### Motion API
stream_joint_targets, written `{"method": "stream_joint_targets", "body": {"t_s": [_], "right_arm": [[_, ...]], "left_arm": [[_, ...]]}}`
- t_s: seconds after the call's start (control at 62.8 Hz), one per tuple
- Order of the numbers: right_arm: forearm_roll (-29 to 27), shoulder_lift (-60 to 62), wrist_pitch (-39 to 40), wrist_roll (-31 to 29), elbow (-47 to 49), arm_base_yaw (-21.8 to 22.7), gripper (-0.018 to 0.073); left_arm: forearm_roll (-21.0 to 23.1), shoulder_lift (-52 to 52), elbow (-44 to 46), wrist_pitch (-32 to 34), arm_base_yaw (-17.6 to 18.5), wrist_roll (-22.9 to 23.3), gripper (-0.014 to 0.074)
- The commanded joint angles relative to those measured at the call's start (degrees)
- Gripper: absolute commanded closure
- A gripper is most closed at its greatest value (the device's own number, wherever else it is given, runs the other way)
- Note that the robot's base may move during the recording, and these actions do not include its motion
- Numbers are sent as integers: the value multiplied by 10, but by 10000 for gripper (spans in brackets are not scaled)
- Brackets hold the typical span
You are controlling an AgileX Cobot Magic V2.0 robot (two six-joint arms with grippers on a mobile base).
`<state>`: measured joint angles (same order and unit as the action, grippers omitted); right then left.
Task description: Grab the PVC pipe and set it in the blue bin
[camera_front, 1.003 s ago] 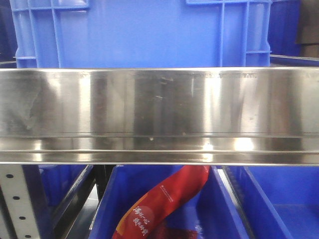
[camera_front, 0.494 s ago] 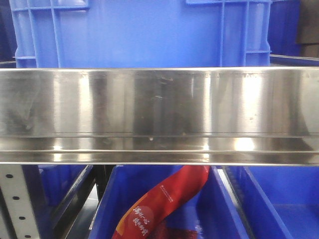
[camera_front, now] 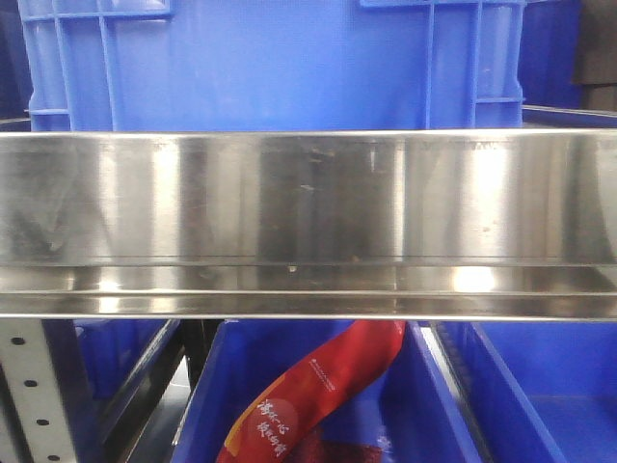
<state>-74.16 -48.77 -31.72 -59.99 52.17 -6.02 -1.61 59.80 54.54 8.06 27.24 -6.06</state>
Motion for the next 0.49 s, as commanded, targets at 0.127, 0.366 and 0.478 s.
{"method": "stream_joint_targets", "body": {"t_s": [0.127,0.366,0.478], "right_arm": [[-16,-5,60,-26,28,-17,727],[-17,-57,51,-26,62,-17,727],[-18,-85,51,-26,85,-17,727]], "left_arm": [[-7,12,8,62,5,0,707],[-7,53,58,63,5,0,707],[-25,76,81,63,5,0,707]]}}
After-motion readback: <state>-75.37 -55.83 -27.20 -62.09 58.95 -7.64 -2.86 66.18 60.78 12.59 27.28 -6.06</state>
